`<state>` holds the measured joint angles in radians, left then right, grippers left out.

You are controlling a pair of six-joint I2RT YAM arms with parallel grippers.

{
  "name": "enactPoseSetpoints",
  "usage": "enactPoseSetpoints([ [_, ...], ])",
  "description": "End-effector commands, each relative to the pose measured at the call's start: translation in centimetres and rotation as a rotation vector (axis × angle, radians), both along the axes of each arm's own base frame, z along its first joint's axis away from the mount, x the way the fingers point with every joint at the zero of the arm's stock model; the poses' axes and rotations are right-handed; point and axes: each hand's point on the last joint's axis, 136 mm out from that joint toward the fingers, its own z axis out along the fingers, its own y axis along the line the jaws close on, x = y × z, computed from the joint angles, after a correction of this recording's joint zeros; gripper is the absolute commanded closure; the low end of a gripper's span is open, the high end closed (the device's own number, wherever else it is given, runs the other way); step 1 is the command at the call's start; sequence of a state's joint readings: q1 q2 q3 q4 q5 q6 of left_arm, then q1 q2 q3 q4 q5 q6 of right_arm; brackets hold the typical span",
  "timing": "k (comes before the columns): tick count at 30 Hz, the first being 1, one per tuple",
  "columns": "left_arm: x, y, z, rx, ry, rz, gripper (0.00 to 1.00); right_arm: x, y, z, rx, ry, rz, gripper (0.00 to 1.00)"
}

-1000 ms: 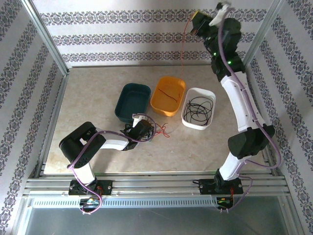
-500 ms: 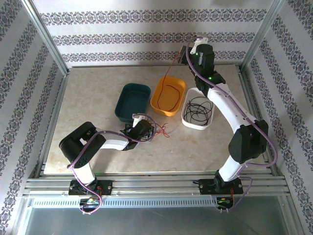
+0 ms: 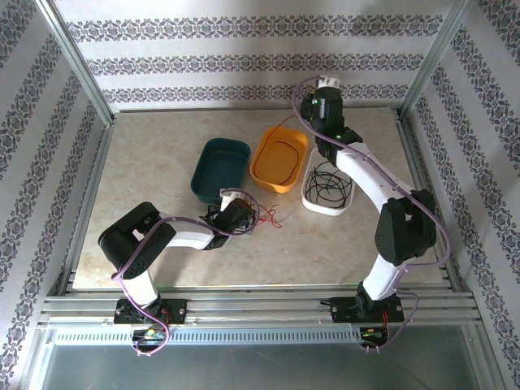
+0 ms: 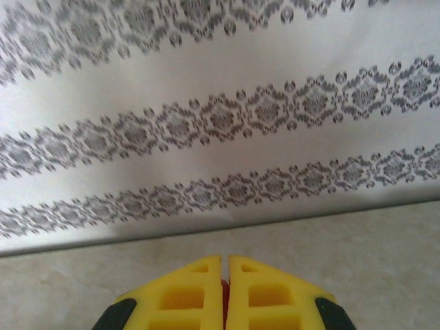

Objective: Untangle the cables

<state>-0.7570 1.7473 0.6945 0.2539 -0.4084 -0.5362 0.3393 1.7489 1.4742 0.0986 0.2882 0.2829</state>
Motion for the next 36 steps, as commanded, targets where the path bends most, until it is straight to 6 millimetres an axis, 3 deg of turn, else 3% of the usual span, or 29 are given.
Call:
enactPoseSetpoints([
  [1,-3.7,4.2,-5.2,0.189,0.21,0.0,0.01,0.3,0.0,-2.9,-0.099,0.054,-0.034,1.0],
  [7,-3.7,4.3,-5.2,0.19,0.21,0.002,0.01,-0.3,1.5,-8.2,-0.267,0.186,-0.027,1.0],
  [14,-3.7,4.3,-5.2,0.19,0.21,0.002,0.01,-1.5,4.3,-12.6,-0.447,0.271,0.036,1.0],
  [21,-3.7,4.4,-5.1,0.192,0.21,0.006,0.01,-3.0,7.6,-17.4,-0.418,0.409,0.198,1.0],
  [27,-3.7,4.3,-5.2,0.194,0.212,0.003,0.01,-4.2,8.0,-21.2,-0.364,0.526,0.226,1.0],
  [36,-3.7,4.4,-5.1,0.194,0.21,0.005,0.01,-5.0,9.3,-24.2,-0.26,0.646,0.296,1.0],
])
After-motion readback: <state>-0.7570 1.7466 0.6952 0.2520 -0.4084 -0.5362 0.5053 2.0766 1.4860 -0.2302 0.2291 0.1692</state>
